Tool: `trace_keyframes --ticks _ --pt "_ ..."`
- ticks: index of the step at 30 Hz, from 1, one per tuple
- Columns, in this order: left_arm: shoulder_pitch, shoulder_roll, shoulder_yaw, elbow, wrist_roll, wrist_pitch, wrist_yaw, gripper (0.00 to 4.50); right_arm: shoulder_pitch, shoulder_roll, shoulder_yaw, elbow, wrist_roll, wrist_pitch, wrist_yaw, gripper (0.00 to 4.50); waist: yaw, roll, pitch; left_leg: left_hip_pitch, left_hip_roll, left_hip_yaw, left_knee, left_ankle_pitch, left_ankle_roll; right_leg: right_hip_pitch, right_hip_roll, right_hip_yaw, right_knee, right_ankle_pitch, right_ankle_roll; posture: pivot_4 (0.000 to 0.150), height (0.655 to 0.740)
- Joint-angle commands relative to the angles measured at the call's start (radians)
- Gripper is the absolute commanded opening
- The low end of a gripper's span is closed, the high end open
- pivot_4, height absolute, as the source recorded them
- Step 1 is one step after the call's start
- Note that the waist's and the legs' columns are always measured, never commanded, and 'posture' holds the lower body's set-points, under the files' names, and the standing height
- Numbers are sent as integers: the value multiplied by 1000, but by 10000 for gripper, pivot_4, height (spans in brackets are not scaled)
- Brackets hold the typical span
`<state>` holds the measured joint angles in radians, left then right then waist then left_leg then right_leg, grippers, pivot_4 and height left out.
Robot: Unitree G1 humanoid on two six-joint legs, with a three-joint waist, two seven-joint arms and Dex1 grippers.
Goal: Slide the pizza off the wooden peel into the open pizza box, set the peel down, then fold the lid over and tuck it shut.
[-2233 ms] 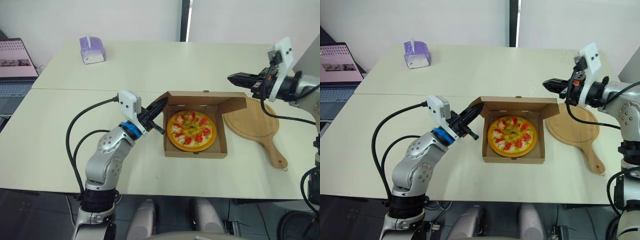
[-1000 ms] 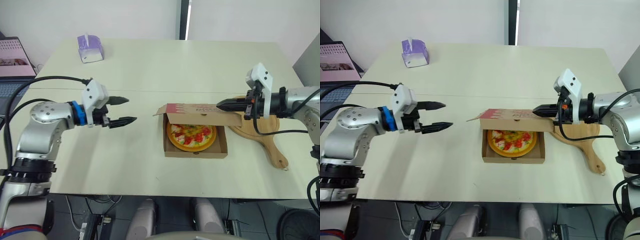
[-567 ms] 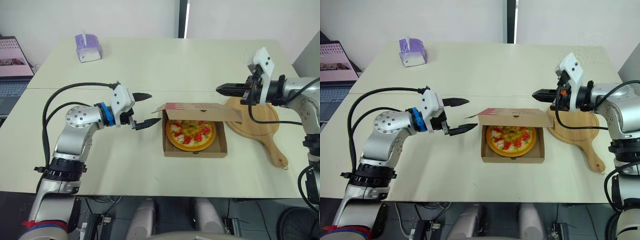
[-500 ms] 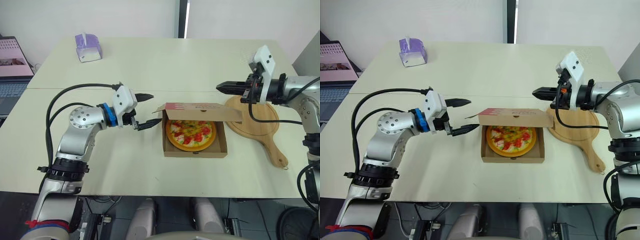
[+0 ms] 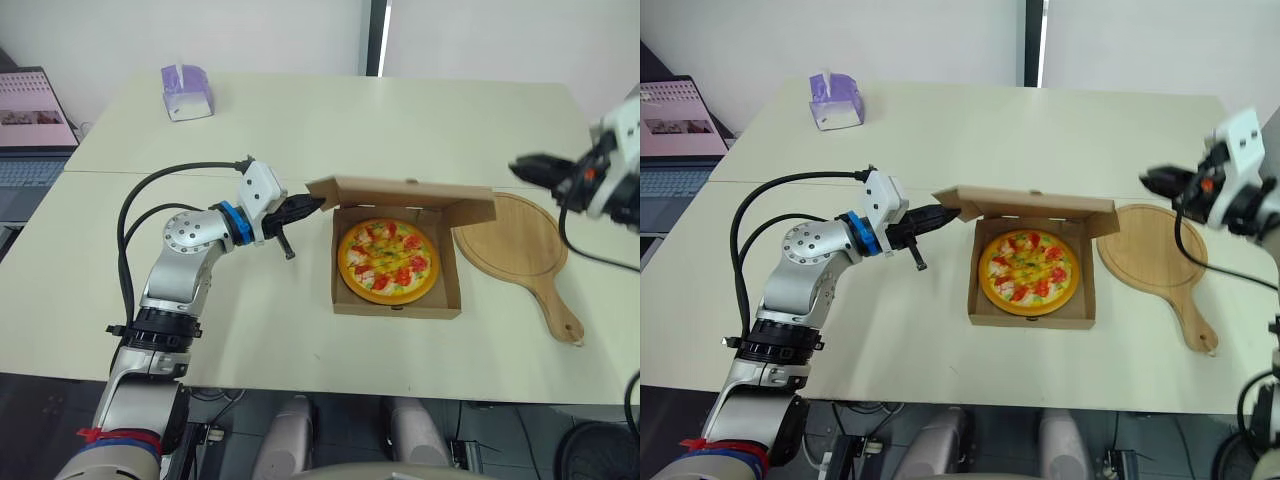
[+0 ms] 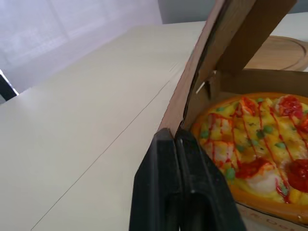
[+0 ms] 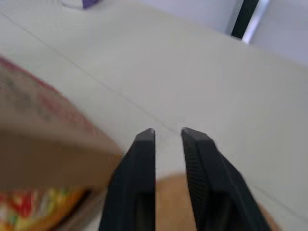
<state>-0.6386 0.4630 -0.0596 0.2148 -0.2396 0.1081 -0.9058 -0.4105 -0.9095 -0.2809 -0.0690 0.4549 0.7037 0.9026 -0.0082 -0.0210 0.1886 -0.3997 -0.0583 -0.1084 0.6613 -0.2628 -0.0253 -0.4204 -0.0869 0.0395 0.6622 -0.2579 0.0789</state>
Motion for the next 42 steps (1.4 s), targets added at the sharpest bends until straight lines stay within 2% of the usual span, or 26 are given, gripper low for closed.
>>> trace_keyframes --ticks 1,3,6,9,12,20,23,29,33,42 --pt "-60 -19 45 23 -23 20 41 0 118 -18 -35 -158 1 -41 10 23342 -4 0 0 0 0 0 1 0 0 0 0 1 0 0 0 1500 7400" --pt "-77 -30 49 40 -22 27 51 0 171 6 -16 -216 -9 -46 -21 30713 -15 0 0 2 -1 0 1 0 0 0 0 1 1 0 0 1500 7400" --pt "-87 -37 48 55 -18 34 52 0 165 97 36 -299 -8 -11 -132 41238 -26 0 0 4 0 0 1 0 0 1 1 2 1 2 0 1500 7400" --pt "-85 -41 50 51 -23 49 54 0 90 206 48 -299 -15 19 -273 41238 -27 0 0 4 0 -1 1 0 0 1 2 2 1 2 -1 1500 7400" --pt "-80 -41 49 45 -24 62 53 0 18 262 44 -265 -28 37 -360 41238 -20 0 0 4 0 -2 1 1 0 1 2 3 2 3 0 1500 7400" --pt "-82 -40 58 48 -32 76 61 0 -106 290 47 -181 -2 32 -378 41238 -18 0 0 2 -1 -3 1 1 0 0 1 2 0 3 0 1500 7400" --pt "-90 -39 60 58 -32 77 66 0 -139 297 61 -150 8 28 -366 35158 -19 0 0 2 -1 -2 1 1 0 0 1 2 1 3 0 1500 7400" --pt "-136 -37 66 108 -33 76 66 0 -176 293 85 -109 -5 12 -356 13571 -19 0 0 2 -1 -2 1 1 0 0 1 2 1 3 0 1500 7400" --pt "-221 -36 64 230 -14 45 57 0 -214 294 103 -72 -22 -5 -365 94 -19 0 0 2 -2 -1 1 1 0 0 1 1 1 3 0 1500 7400" --pt "-453 -77 33 618 82 -138 50 0 -262 333 141 -62 -74 -19 -420 94 -21 0 0 1 -2 0 1 1 0 -1 1 1 1 3 0 1500 7400"
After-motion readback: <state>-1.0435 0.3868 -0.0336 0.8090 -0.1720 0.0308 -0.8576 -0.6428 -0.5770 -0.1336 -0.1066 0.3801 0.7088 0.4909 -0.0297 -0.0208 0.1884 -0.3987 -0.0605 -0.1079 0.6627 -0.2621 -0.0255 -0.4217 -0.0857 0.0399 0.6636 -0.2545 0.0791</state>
